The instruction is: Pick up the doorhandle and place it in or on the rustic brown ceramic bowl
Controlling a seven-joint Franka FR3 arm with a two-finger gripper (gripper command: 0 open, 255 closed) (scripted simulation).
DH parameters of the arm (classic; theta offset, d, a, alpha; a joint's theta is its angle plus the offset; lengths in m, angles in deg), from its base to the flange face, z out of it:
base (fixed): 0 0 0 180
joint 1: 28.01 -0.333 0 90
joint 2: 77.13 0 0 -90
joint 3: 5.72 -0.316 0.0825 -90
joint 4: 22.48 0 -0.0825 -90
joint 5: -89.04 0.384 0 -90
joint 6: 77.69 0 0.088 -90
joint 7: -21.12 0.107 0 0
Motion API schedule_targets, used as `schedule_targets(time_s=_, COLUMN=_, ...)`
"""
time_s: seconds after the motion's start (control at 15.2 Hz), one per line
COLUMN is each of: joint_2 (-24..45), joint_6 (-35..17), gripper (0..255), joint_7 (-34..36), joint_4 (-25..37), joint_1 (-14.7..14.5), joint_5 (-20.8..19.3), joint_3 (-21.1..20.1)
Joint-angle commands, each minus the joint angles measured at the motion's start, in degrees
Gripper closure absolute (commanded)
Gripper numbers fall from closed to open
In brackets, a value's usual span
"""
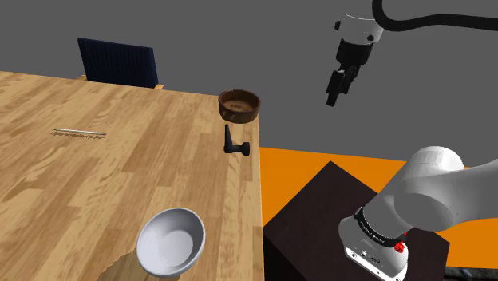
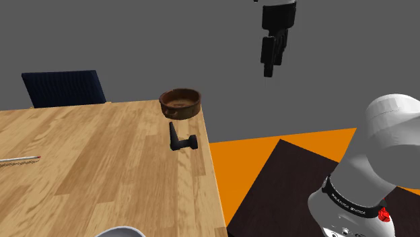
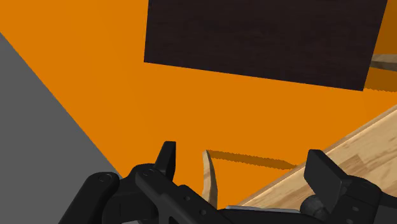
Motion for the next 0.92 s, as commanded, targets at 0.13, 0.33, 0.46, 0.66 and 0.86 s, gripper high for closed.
schedule_targets(time_s=0.13, joint_2=1.6, joint_6=-3.4, gripper=0, joint_7=2.6, joint_4=-1.5, joint_1=-0.6, joint_5=1.5, joint_3=-1.3)
schedule_targets(time_s=0.33, joint_2=4.6, joint_6=-8.8, gripper=0, joint_7=6.4, joint_4=-3.2, joint_1=-1.5, joint_5=3.6, joint_3=-3.3)
schedule_targets(time_s=0.46, joint_2=7.0, joint_6=-12.4, gripper=0, joint_7=8.8, joint_4=-4.0, joint_1=-2.0, joint_5=4.8, joint_3=-4.6)
schedule_targets(time_s=0.66, joint_2=11.3, joint_6=-17.9, gripper=0, joint_7=12.3, joint_4=-4.4, joint_1=-2.8, joint_5=6.5, joint_3=-6.6)
schedule_targets(time_s=0.86, joint_2=16.2, joint_6=-23.3, gripper=0, joint_7=15.8, joint_4=-4.1, joint_1=-3.5, joint_5=7.9, joint_3=-8.6)
